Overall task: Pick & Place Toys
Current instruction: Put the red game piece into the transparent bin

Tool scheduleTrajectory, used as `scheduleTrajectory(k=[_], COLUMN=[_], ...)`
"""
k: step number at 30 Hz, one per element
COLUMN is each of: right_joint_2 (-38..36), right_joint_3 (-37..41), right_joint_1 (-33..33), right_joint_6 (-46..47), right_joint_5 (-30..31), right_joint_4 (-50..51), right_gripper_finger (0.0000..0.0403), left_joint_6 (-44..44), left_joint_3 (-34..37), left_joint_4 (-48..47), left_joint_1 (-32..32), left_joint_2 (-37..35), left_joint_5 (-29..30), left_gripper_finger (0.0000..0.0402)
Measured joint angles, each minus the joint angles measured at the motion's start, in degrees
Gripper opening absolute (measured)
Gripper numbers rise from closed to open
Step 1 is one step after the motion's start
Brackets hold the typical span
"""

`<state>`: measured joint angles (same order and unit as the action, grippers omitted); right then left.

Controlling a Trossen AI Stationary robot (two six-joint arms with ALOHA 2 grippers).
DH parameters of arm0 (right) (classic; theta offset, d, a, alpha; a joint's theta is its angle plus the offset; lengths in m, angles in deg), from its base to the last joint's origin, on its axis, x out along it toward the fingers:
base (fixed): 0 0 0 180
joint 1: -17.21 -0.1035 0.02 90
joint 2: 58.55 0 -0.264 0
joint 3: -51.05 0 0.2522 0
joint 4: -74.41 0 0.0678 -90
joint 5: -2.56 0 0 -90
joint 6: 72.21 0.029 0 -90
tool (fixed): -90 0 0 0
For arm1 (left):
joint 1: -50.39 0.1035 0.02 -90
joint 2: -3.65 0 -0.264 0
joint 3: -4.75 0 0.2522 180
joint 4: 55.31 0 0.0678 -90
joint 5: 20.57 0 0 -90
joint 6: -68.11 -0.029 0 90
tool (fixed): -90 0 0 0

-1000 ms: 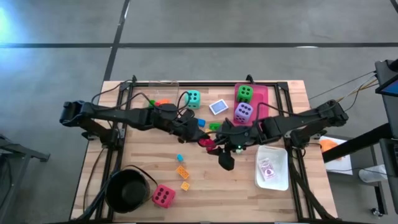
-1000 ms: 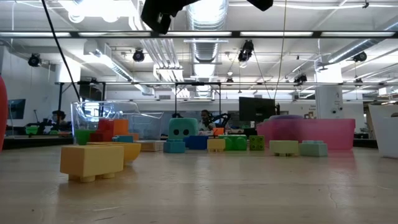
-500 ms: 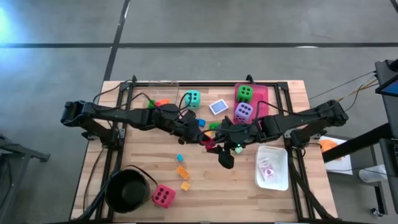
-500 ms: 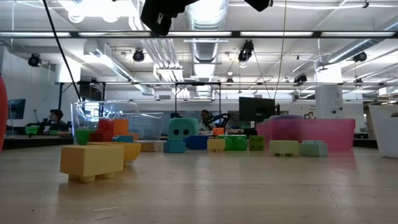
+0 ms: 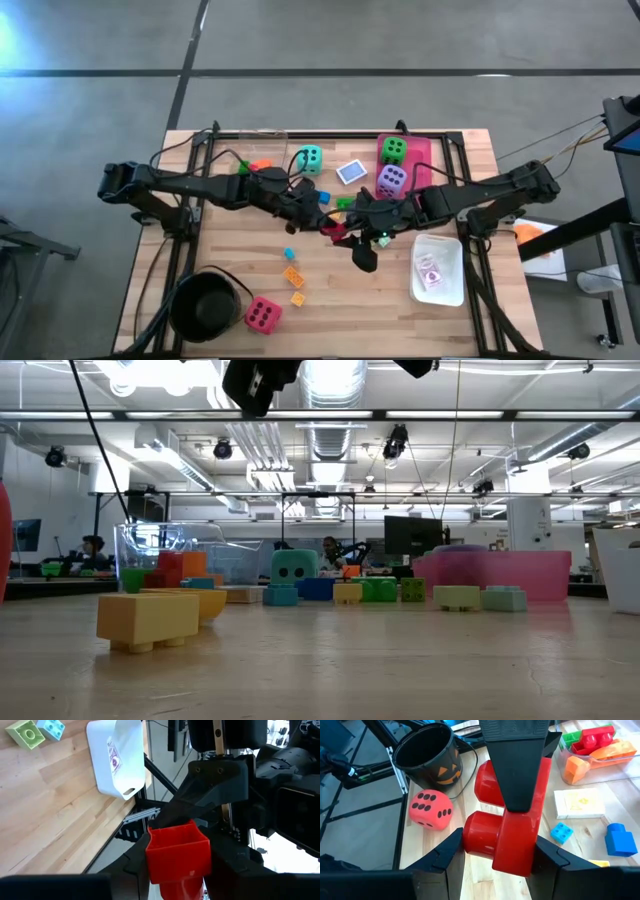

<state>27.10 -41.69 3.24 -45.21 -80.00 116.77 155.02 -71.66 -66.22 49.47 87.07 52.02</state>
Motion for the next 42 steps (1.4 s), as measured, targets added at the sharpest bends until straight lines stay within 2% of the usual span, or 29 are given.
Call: scheduleTrajectory(k=[3,10,14,19,23,28,31,35,38,40,42], right_joint_2=[0.0,-0.04,-0.04,-0.04,-0.23,-0.87,-1.58,-3.08,-3.93,-4.43,-4.71], right_joint_3=[0.0,0.0,0.0,0.0,-0.04,-0.11,-0.11,-0.11,-0.11,-0.11,-0.11], right_joint_1=[0.01,0.0,0.0,0.0,0.02,0.13,0.42,0.44,0.37,0.37,0.39], right_joint_6=[1.61,4.99,6.86,12.51,14.87,16.87,19.56,20.0,20.37,22.04,23.25], right_joint_5=[0.05,0.03,0.06,2.57,5.83,6.27,7.03,7.78,8.05,9.41,10.83], right_joint_4=[0.01,0.44,2.65,6.94,9.06,9.2,10.19,12.04,12.9,13.54,14.68], right_gripper_finger=[0.0163,0.0325,0.0372,0.038,0.0381,0.0382,0.0382,0.0382,0.0382,0.0382,0.0382], left_joint_6=[0.16,-1.58,-3.49,-6.68,-9.48,-14.26,-18.58,-22.89,-25.15,-26.63,-28.58], left_joint_3=[0.02,0.02,0.02,0.0,0.0,-0.02,-0.02,-0.01,-0.02,-0.02,0.07], left_joint_4=[0.02,-0.12,-0.19,-2.13,-7.2,-13.86,-24.43,-40.24,-47.92,-50.97,-52.92], left_joint_1=[0.24,0.84,1.79,3.5,6.03,10.38,13.18,17.17,19.49,20.91,22.24], left_joint_2=[0.0,0.0,-0.09,-1.56,-4.04,-7.64,-10.44,-14.07,-15.58,-15.61,-14.55], left_joint_5=[-0.07,0.26,0.44,0.37,1.04,2.72,9.22,22.28,30.98,34.21,34.81], left_gripper_finger=[0.0132,0.0132,0.0132,0.0132,0.0132,0.0132,0.0132,0.0132,0.0132,0.0132,0.0132])
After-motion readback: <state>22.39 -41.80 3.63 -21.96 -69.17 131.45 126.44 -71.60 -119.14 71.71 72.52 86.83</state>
